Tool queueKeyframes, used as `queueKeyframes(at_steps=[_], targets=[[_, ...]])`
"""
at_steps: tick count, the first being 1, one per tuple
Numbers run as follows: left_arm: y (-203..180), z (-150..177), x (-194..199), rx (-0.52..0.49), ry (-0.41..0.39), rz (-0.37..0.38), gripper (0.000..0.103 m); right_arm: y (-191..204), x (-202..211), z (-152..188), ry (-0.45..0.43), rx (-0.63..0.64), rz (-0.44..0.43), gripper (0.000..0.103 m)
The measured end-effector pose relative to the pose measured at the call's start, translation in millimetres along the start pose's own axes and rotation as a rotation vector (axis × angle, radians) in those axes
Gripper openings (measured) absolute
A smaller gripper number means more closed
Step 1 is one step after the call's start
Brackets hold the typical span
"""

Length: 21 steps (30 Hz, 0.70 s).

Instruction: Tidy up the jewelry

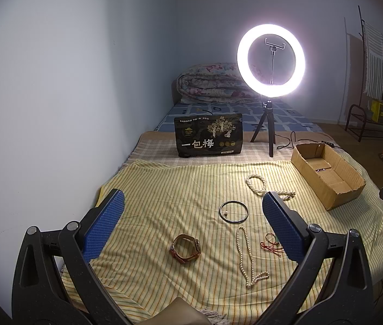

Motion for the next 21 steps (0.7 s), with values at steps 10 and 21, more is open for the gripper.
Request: queueKeyframes(at_steps=[10,21], targets=[[-1.6,6.8,1.2,-0.002,0.0,0.004,0.103,-0.1,-0.9,0.3,0.003,-0.006,-0.007,0.103],[-1.5,7.3,1.2,-0.003,0.0,0.005,0.103,2.8,-1.7,1.4,0.004,-0.006,-0.015,0.103]])
Point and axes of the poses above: each gripper's, at about its wrist camera, not at the fingertips, and x roughly against the way its jaws point, y to its left, z to its underside, the point moved 6 cm from there along -x, roughly the way its jaws point, and after that the axes turned 13 degrees about x, right-handed, at the moved point
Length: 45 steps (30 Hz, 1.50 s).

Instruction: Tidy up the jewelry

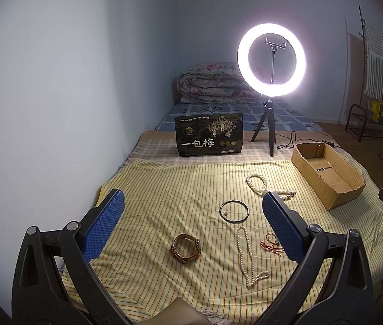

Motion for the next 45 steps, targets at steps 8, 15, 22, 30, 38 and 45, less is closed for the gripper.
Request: queueKeyframes(at_steps=[8,15,22,30,38,45], targets=[[4.5,1.8,-1.9,-0.001,0.007,-0.006,0.103,5.5,-1.1,-0.5,0.005,0.005,-0.02,0.103],[6.2,3.2,-3.8,-0.002,0.016,-0.018,0.103,13.7,-1.9,-0.1,0.012,0.017,-0.039,0.103],[18.5,3.6,-11.8,0.01,0.046,-0.048,0.103,25.2,-3.3,0.0,0.017,0.034,-0.077,0.103],[43.3,8.5,-34.6,0.033,0.119,-0.096,0.103,65.6,-9.0,1.7,0.024,0.092,-0.218,0.103],[60.4,20.7,-63.3,0.05,0.254,-0.098,0.103,126.6,-15.8,16.1,0.069,0.203,-0.373,0.103],[77.2,37.0,-100.0,0.096,0.408,-0.114,0.078,172.2,-24.5,34.5,0.136,0.299,-0.503,0.099]])
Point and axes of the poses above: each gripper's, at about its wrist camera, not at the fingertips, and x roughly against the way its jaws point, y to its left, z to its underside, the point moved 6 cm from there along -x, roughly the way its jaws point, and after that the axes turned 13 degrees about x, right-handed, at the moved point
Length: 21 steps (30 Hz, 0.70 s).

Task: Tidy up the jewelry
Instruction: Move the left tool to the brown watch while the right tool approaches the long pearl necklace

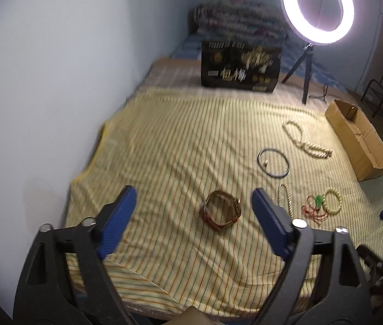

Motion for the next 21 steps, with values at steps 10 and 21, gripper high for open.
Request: queueKeyframes(at_steps=[10,21], targets=[[-4.0,20.0,-59.9,0.006,0.226,0.007,0.058,48.6,-44.9,2.3,0.097,0.128,-0.185,0.088],[6.2,26.4,-93.6,0.063,0.313,-0.001,0.053,93.4,-89.1,11.1,0.202,0.28,-0.219,0.075]])
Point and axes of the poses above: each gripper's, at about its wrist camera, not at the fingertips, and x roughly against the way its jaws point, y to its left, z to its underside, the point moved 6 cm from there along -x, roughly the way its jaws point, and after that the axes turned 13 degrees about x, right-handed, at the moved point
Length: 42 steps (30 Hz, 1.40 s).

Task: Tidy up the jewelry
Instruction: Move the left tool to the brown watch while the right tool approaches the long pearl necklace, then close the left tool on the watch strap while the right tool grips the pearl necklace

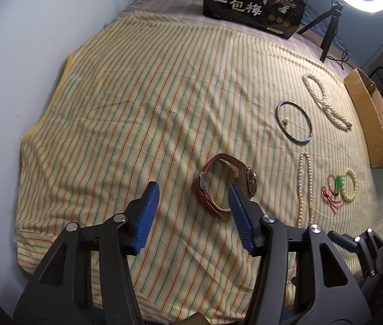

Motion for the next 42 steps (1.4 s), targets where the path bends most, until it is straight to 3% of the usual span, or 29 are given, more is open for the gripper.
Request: queueKeyframes(at_steps=[9,12,19,25,28,30,42], targets=[[-0.8,-5.5,-24.7,0.021,0.048,-0.011,0.048,5.3,-15.4,-0.9,0.035,0.036,0.049,0.071],[-4.5,-4.6,-32.7,0.014,0.062,-0.021,0.047,2.9,-18.0,-1.3,0.037,0.049,0.068,0.065],[-8.0,-4.0,-42.8,0.007,0.073,-0.036,0.04,-4.3,-13.6,0.0,0.028,0.031,0.091,0.032],[-6.5,-5.5,-48.3,0.012,0.076,-0.043,0.031,-13.8,-12.7,-1.1,0.023,0.0,0.086,0.015],[-6.6,-5.9,-48.2,0.013,0.08,-0.034,0.019,-17.9,-11.1,-1.7,0.017,-0.023,0.072,0.006],[-4.9,-5.3,-46.0,0.019,0.082,-0.024,0.01,-22.5,-9.1,-1.4,0.012,-0.04,0.069,0.005],[-9.3,-10.0,-18.4,0.044,0.028,0.02,0.007,-43.5,21.6,-15.2,-0.085,-0.106,0.085,0.005]])
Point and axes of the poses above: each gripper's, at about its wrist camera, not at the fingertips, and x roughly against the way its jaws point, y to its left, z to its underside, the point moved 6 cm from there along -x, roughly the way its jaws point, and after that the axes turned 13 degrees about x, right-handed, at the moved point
